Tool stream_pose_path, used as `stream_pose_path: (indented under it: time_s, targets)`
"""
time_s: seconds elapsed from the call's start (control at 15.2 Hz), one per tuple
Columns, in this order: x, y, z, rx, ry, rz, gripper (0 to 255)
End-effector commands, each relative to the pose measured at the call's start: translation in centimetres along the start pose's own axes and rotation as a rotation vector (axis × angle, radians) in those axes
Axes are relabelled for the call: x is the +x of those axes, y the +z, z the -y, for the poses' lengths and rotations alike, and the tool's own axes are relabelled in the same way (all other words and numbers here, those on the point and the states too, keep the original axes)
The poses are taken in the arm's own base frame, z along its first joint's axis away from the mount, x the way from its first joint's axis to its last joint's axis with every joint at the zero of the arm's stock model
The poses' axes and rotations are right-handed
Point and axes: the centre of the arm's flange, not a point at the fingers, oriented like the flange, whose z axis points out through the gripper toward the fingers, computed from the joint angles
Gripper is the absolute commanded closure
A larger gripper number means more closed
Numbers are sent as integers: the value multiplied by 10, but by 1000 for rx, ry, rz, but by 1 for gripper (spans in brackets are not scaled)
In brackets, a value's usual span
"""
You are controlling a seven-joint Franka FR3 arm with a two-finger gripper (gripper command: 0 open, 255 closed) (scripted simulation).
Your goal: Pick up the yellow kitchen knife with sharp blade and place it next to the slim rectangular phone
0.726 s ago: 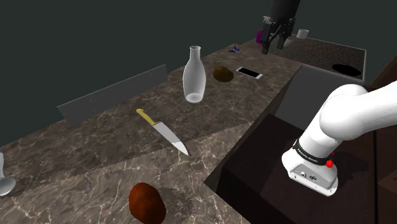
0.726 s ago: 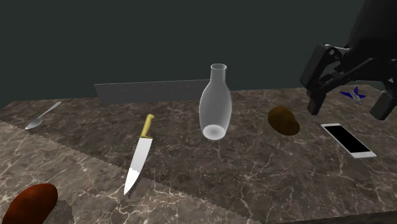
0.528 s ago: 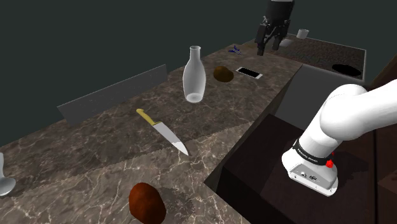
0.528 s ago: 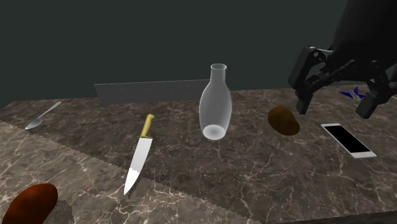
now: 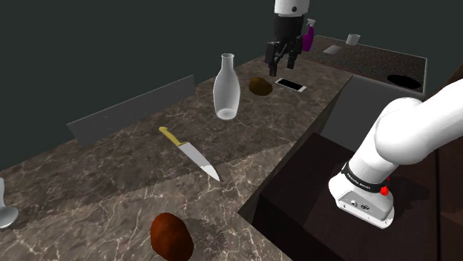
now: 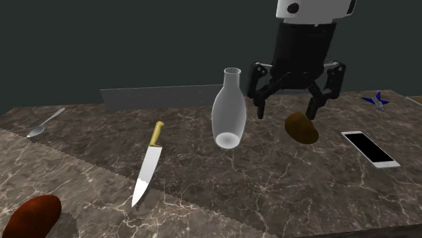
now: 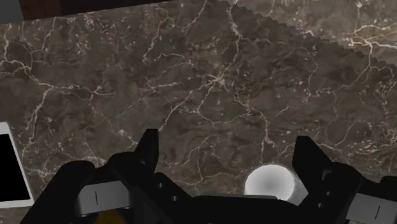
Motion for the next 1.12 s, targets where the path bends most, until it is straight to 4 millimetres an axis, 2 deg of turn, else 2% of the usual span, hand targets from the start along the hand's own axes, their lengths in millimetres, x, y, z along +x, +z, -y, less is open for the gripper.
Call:
stream_pose_path:
  time_s: [0.0, 1.06]
  targets:
    - [12, 11, 22, -4, -18, 6, 0]
    - [104, 84, 207, -38, -160, 50, 0]
